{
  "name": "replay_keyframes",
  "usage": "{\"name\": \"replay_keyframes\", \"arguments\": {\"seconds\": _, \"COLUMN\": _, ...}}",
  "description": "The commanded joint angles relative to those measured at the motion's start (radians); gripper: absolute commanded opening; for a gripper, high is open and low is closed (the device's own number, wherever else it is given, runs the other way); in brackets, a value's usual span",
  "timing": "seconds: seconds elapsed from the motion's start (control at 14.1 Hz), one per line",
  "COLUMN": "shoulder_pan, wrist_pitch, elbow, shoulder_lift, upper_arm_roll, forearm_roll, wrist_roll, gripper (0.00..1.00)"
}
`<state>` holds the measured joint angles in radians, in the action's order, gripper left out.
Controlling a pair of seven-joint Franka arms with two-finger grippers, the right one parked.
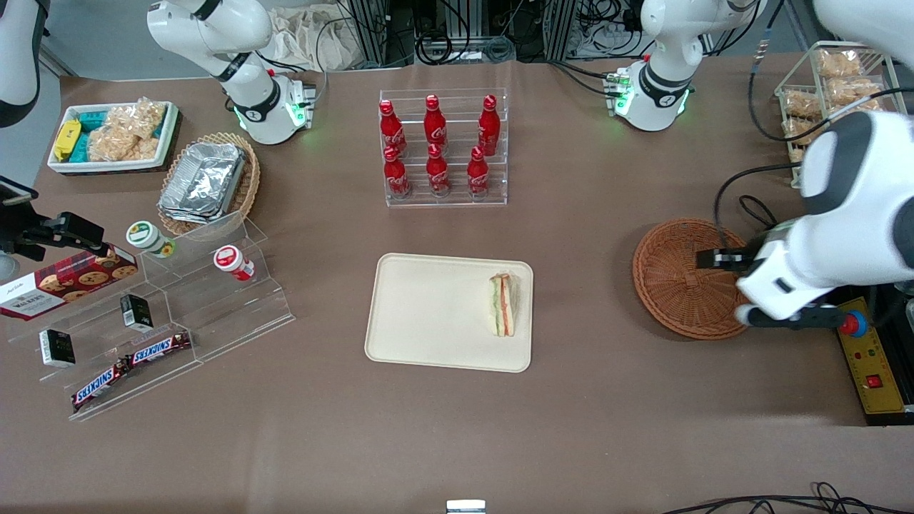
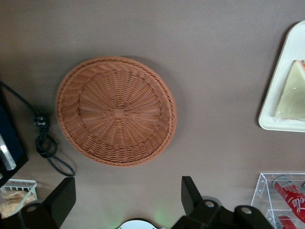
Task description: Place sandwich from basket to tray
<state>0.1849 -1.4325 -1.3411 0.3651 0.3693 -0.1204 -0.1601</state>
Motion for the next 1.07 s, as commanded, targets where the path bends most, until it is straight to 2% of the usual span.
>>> {"name": "replay_keyframes", "arguments": {"seconds": 0.0, "shoulder_pan": -0.076, "wrist_pitch": 0.004, "elbow": -0.038, "shoulder_lift": -0.052, "upper_arm_roll": -0.129, "forearm_roll": 0.04, "wrist_roll": 0.049, "gripper": 0.98}}
{"name": "replay_keyframes", "arguments": {"seconds": 0.21, "shoulder_pan": -0.186, "wrist_pitch": 0.003, "elbow": -0.038, "shoulder_lift": -0.072, "upper_arm_roll": -0.304, "forearm_roll": 0.105, "wrist_roll": 0.086, "gripper": 0.98}}
{"name": "replay_keyframes", "arguments": {"seconds": 0.36, "shoulder_pan": -0.182, "wrist_pitch": 0.001, "elbow": -0.036, "shoulder_lift": -0.072, "upper_arm_roll": -0.31, "forearm_roll": 0.122, "wrist_roll": 0.086, "gripper": 0.99}}
{"name": "replay_keyframes", "arguments": {"seconds": 0.99, "shoulder_pan": -0.177, "wrist_pitch": 0.0, "elbow": -0.026, "shoulder_lift": -0.086, "upper_arm_roll": -0.31, "forearm_roll": 0.117, "wrist_roll": 0.086, "gripper": 0.99}}
